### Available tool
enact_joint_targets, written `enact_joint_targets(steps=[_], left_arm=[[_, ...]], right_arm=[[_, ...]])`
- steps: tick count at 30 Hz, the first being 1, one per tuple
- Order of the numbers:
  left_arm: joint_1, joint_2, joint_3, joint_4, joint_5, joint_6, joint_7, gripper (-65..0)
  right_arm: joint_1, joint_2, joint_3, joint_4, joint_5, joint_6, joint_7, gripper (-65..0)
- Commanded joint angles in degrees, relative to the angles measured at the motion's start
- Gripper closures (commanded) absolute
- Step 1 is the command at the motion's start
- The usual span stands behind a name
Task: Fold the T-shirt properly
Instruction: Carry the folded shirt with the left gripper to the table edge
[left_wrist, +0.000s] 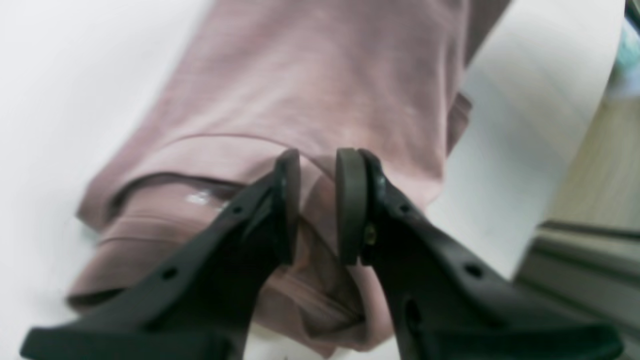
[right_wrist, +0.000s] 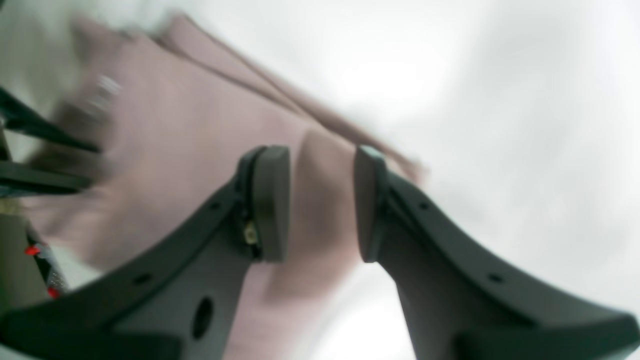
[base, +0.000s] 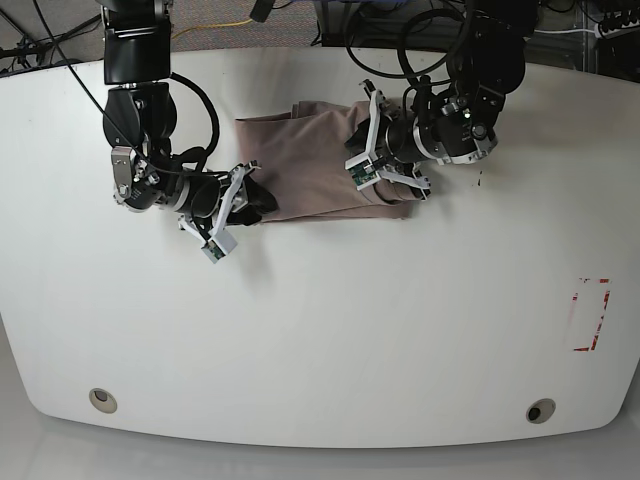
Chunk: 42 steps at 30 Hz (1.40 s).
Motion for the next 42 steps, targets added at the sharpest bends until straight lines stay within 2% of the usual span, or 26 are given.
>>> enact_joint_targets(steps=[1, 8, 15, 20, 22, 25, 29, 32, 36, 38, 42], left_arm=[[-0.53, -0.72, -0.51, -0.55, 1.91, 0.03, -2.09, -11.9], [-2.64, -5.11, -2.18, -6.35, 3.23, 0.03, -5.52, -11.9], [-10.2, -8.19, -2.27, -13.03, 3.14, 0.03, -5.87, -11.9], [-15.21, -9.95, -2.45, -15.84, 3.14, 0.03, -5.87, -11.9], [-17.41, -10.65, -2.45, -16.46, 3.06, 0.03, -5.87, -11.9], [-18.55, -10.91, -3.41, -14.87, 3.06, 0.03, -5.78, -11.9], [-18.55, -10.65, -9.48, -12.06, 3.14, 0.03, -5.61, -11.9], [-18.46, -10.56, -13.7, -10.13, 3.14, 0.03, -5.52, -11.9], [-15.91, -10.47, -18.27, -6.79, 3.14, 0.03, -5.52, -11.9], [-15.03, -10.39, -19.59, -6.0, 3.14, 0.03, -5.52, -11.9], [-12.48, -7.93, -22.4, -4.33, 3.32, 0.03, -5.52, -11.9]], right_arm=[[1.89, 1.02, -1.42, -1.28, -2.25, 0.49, 2.86, -19.0], [-0.66, 0.76, -2.21, -1.63, -11.04, 0.49, 6.2, -18.9], [-4.62, 0.67, -2.39, 2.41, -11.57, 0.49, 6.38, -18.7], [-8.22, -1.79, -4.32, 7.42, -11.65, 0.49, 6.29, -18.7], [-8.66, -2.49, -7.05, 8.3, -11.65, 0.49, 6.2, -18.7], [-8.84, -4.25, -11.88, 8.48, -11.65, 0.49, 6.2, -18.7], [-8.57, -7.33, -17.59, 8.13, -11.65, 0.27, 6.46, -18.7], [-8.05, -9.97, -20.85, 8.04, -11.65, -3.15, 6.55, -18.7], [-5.5, -12.87, -25.42, 5.84, -11.65, -4.56, 6.55, -18.7], [-4.27, -14.01, -26.12, 4.17, -11.65, -4.56, 6.55, -18.7], [-2.95, -16.3, -26.47, 1.8, -11.65, -4.56, 6.55, -18.7]])
